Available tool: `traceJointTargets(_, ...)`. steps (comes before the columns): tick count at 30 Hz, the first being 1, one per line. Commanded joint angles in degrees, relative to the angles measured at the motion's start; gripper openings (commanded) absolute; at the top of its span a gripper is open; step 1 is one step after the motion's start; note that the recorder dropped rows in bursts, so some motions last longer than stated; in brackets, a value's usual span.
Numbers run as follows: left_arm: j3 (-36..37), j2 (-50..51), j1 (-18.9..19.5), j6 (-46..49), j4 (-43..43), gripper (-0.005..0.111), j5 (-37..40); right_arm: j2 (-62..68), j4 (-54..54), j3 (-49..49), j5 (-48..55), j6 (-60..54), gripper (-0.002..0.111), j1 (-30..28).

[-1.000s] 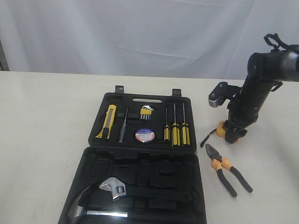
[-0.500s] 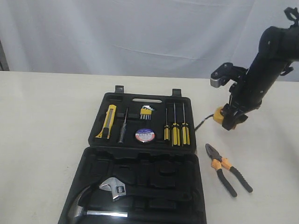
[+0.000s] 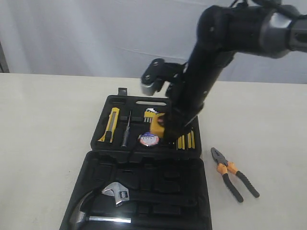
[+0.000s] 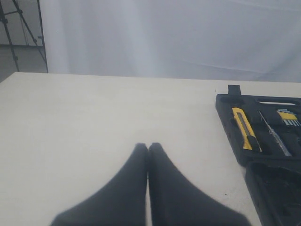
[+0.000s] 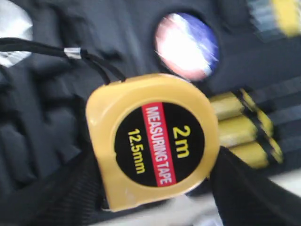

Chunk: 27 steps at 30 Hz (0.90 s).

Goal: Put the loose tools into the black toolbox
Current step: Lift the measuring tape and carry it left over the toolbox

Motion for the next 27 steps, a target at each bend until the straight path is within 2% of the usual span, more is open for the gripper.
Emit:
traceJointTargets(1, 0.1, -0.2, -0.1, -0.1, -0.1, 0.0, 0.0, 0.9, 0.7, 0.0, -1.6, 1.8, 0.027, 8.3)
traceJointTargets(2, 0.1, -0.2, -0.1, -0.1, -0.1, 0.0, 0.0, 2.0, 0.3, 0.0, -4.0, 4.3, 0.027, 11.3)
traceJointTargets(6, 0.1, -0.2, -0.1, -0.1, -0.1, 0.0, 0.0, 6.2, 0.1, 0.0, -9.3, 4.4, 0.027, 15.5)
traceJointTargets(16, 0.1, -0.2, -0.1, -0.1, -0.1, 0.0, 0.0, 11.4, -2.7, 0.0, -22.1, 1.9, 0.027, 16.1)
traceJointTargets(27, 0.1, -0.2, -0.1, -0.1, -0.1, 0.0, 0.0, 11.4, -2.2, 0.0, -22.4, -1.0, 0.027, 16.5)
